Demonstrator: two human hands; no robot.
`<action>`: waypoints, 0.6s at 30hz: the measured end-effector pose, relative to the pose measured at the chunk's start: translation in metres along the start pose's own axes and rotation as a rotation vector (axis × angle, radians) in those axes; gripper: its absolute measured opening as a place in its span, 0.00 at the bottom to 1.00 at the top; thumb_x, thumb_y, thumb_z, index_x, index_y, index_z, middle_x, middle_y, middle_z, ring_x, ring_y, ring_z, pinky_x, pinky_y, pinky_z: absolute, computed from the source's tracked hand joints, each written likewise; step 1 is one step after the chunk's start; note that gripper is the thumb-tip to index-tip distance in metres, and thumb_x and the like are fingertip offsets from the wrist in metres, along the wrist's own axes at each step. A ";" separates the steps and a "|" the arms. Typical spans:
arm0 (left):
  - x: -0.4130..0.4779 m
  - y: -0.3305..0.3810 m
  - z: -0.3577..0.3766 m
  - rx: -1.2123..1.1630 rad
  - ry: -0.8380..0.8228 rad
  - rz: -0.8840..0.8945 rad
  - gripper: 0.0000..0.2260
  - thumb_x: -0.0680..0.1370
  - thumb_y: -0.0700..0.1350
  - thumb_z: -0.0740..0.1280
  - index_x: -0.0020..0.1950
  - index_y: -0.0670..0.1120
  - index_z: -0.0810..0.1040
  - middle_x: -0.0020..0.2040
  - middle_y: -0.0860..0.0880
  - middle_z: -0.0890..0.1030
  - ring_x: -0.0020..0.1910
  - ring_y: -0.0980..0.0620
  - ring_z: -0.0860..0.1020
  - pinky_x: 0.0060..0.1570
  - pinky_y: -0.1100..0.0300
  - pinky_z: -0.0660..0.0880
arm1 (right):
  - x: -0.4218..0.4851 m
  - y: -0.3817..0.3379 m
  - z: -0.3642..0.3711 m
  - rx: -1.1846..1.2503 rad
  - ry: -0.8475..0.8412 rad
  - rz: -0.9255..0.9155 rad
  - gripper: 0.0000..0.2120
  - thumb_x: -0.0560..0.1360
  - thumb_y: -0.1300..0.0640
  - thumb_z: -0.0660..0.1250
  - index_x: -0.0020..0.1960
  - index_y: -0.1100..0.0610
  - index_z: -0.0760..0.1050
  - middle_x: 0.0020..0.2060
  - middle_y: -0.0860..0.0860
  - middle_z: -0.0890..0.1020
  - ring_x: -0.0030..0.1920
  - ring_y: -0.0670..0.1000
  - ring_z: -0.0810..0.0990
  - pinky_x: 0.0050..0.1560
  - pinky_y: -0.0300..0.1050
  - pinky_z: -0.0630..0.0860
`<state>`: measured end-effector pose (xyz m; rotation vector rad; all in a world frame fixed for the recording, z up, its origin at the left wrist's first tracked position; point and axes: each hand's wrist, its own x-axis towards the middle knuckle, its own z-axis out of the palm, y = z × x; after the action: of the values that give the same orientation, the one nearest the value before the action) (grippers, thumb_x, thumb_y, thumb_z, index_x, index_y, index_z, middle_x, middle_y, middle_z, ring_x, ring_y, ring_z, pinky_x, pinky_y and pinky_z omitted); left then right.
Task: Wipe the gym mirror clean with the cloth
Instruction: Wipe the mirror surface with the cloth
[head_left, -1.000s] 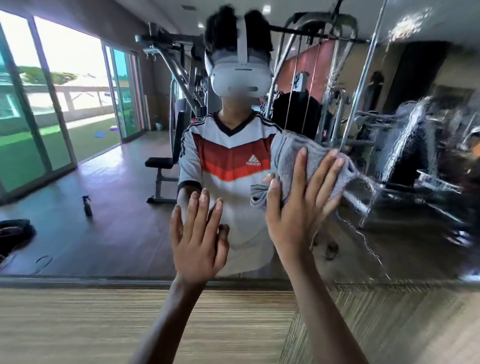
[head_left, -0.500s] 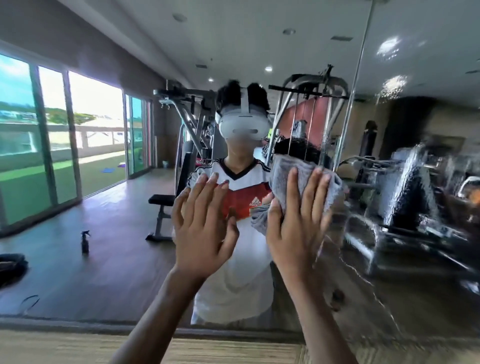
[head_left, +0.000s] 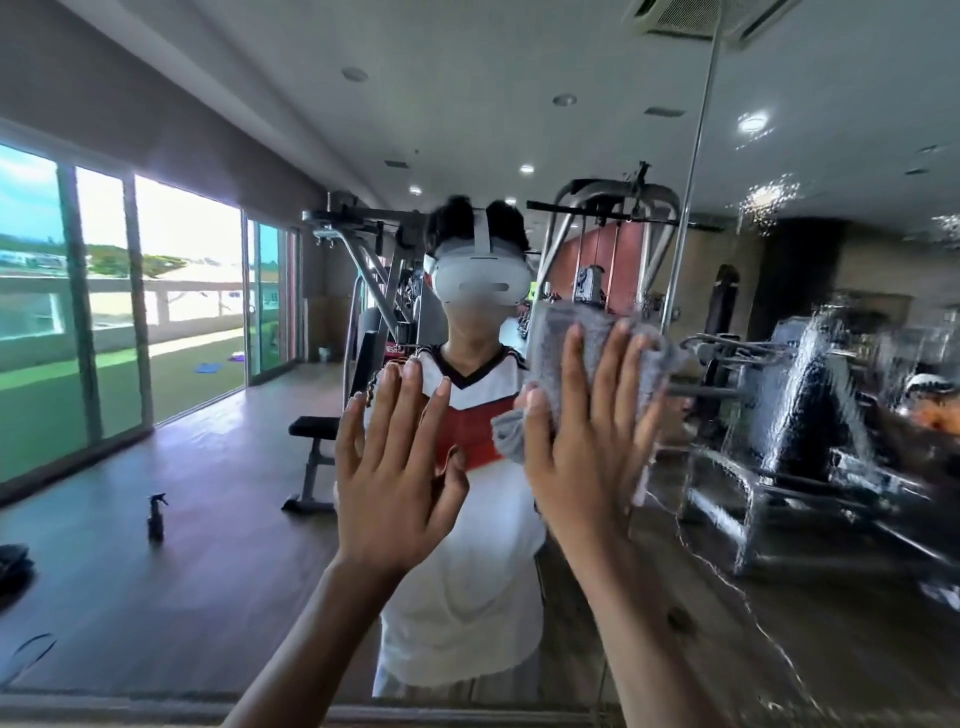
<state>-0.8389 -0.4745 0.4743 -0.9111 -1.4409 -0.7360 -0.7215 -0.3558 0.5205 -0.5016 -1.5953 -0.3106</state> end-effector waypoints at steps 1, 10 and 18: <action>0.000 0.000 0.000 -0.006 0.002 0.002 0.26 0.79 0.48 0.62 0.77 0.42 0.68 0.78 0.40 0.65 0.79 0.42 0.61 0.74 0.39 0.60 | -0.012 -0.002 0.001 -0.004 -0.030 -0.092 0.28 0.82 0.45 0.54 0.79 0.52 0.57 0.78 0.59 0.59 0.79 0.57 0.54 0.77 0.62 0.46; 0.033 0.000 -0.010 0.015 0.017 0.000 0.22 0.77 0.52 0.60 0.66 0.44 0.81 0.67 0.39 0.76 0.67 0.40 0.69 0.63 0.44 0.62 | 0.002 0.031 -0.004 -0.057 0.023 -0.014 0.28 0.81 0.45 0.54 0.79 0.51 0.56 0.79 0.58 0.58 0.79 0.57 0.54 0.77 0.64 0.50; 0.068 -0.012 0.000 0.102 0.035 0.042 0.26 0.82 0.54 0.54 0.77 0.44 0.69 0.79 0.39 0.62 0.80 0.43 0.58 0.74 0.40 0.57 | -0.021 0.018 -0.001 -0.083 -0.058 -0.325 0.29 0.80 0.47 0.56 0.79 0.52 0.59 0.78 0.57 0.61 0.80 0.54 0.54 0.76 0.64 0.54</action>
<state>-0.8471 -0.4726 0.5428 -0.8434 -1.4115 -0.6380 -0.7107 -0.3437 0.4978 -0.3144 -1.7256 -0.6137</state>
